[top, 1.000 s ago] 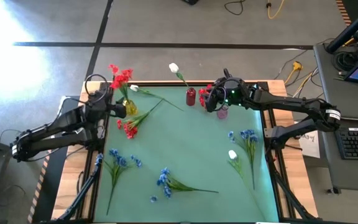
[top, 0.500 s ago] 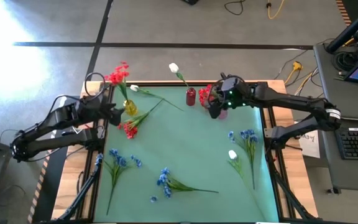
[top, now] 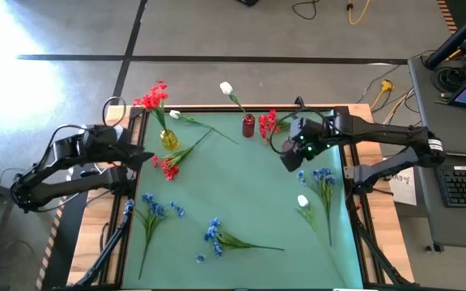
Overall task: Sort flowers into vase by color
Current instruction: Put the right blue flower into the violet vase
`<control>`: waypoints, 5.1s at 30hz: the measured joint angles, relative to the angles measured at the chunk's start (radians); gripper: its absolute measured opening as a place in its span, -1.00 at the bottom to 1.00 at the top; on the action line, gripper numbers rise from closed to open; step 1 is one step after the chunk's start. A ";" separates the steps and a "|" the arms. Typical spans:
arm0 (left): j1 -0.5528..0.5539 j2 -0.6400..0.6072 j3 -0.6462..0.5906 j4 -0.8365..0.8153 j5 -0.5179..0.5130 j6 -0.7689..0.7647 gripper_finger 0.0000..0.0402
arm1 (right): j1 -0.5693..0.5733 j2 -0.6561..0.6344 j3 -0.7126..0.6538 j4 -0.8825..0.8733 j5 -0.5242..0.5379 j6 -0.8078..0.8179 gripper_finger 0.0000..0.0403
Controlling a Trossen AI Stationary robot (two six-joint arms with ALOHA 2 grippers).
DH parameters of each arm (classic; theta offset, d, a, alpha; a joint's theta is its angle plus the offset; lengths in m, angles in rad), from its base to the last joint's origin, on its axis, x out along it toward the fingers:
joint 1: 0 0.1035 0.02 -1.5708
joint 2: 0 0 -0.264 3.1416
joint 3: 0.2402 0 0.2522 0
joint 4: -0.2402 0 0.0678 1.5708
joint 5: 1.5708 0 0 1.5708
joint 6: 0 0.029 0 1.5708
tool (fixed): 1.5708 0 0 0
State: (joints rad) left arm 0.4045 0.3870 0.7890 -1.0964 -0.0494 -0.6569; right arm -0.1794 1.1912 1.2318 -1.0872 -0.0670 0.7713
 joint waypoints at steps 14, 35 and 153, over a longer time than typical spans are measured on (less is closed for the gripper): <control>-0.060 -0.109 -0.243 0.369 0.207 -0.031 0.42 | 0.126 0.001 -0.023 -0.229 -0.005 0.238 0.04; -0.286 -0.037 -0.458 1.112 0.208 -0.022 0.42 | 0.290 0.002 -0.378 -0.215 -0.077 0.584 0.40; -0.635 0.350 -0.423 1.246 -0.188 0.098 0.42 | 0.002 -0.440 -0.682 1.175 0.983 -0.561 -0.83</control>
State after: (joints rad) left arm -0.2310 0.7370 0.3656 0.1497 -0.2375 -0.5591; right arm -0.1776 0.7509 0.5495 0.0875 0.9160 0.2101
